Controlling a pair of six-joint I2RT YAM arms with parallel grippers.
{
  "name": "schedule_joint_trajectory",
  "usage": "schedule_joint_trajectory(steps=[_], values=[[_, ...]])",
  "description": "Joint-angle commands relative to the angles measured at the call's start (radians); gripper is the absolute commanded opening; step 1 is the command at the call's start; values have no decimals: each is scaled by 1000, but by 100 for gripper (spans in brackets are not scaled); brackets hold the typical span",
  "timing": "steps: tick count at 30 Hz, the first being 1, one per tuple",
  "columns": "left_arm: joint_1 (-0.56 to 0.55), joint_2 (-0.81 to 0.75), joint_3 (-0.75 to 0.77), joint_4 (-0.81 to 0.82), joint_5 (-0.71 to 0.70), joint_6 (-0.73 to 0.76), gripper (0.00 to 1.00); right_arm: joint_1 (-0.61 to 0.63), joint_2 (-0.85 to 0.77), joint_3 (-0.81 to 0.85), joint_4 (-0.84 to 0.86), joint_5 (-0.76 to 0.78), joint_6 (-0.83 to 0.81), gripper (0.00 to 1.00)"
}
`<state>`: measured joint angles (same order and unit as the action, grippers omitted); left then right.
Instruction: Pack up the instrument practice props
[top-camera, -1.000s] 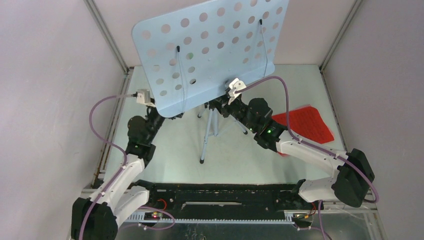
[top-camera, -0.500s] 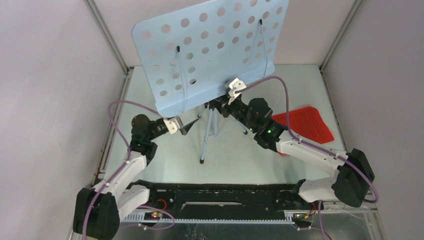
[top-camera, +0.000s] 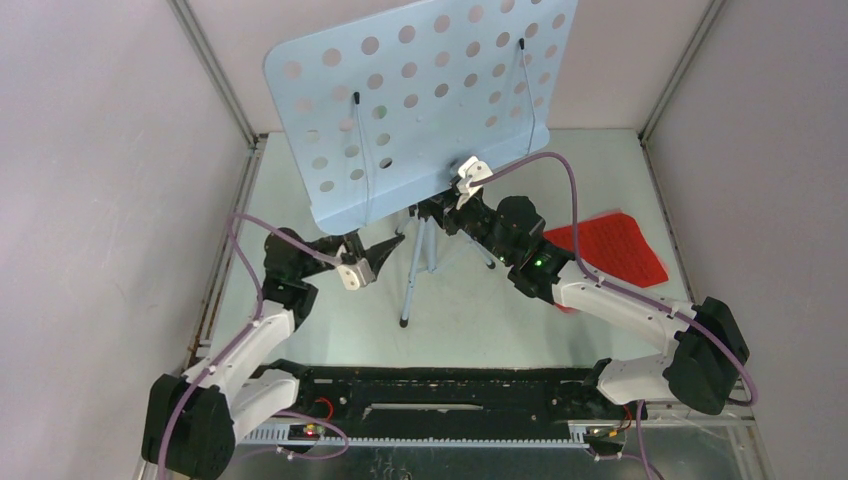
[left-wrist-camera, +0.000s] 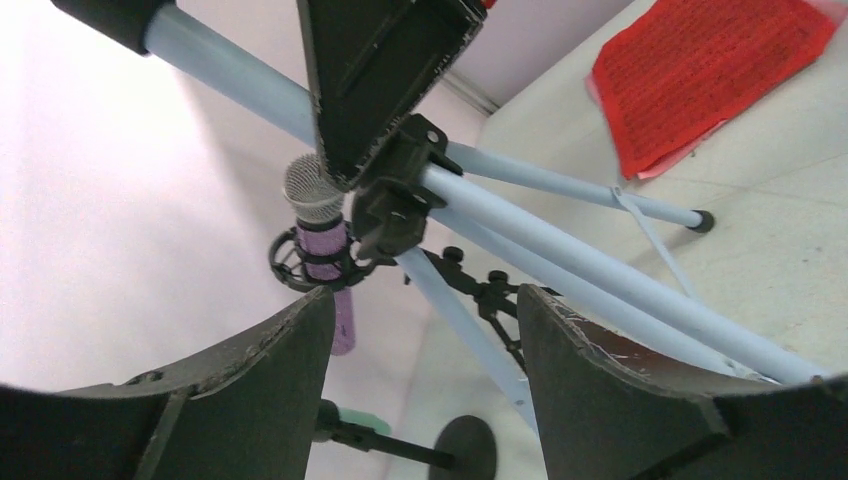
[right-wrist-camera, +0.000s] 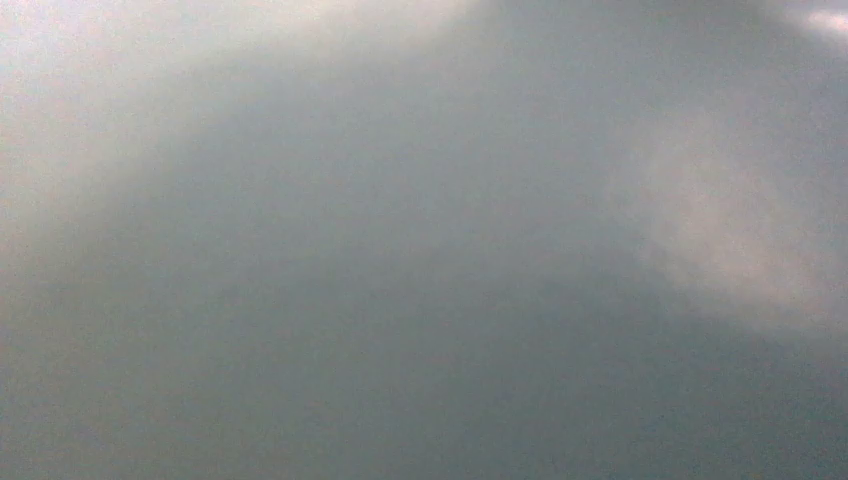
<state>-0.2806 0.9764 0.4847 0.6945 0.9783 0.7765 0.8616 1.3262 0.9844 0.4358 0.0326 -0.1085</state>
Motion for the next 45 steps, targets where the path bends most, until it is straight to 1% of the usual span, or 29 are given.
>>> schedule_joint_trajectory(steps=[1,7,13,16,17,20,22,27,32,34,36,40,45], values=[[-21,-16,90,42,-14,96,73,18,16,-16,-100,-41,15,0],[-44,10,131,42,1,109,60,19,10,-16,-109,-33,17,0],[-70,54,161,41,16,102,60,21,5,-16,-115,-33,17,0],[-70,67,166,8,19,122,59,21,4,-16,-115,-33,18,0],[-70,66,169,-24,20,142,59,22,4,-16,-115,-33,18,0],[-69,58,192,-204,11,258,60,23,5,-15,-115,-33,18,0],[-69,62,212,-274,8,312,61,23,6,-16,-115,-33,18,0],[-76,88,239,-284,11,322,59,24,10,-15,-113,-33,21,0],[-81,115,256,-286,5,325,55,24,13,-16,-118,-33,19,0],[-82,124,260,-291,2,329,51,24,12,-17,-121,-33,19,0],[-82,129,261,-296,0,333,45,24,9,-16,-125,-33,17,0],[-82,134,266,-297,-21,334,25,24,9,-17,-129,-33,14,0],[-81,156,282,-297,-30,310,19,24,8,-17,-127,-33,14,0]])
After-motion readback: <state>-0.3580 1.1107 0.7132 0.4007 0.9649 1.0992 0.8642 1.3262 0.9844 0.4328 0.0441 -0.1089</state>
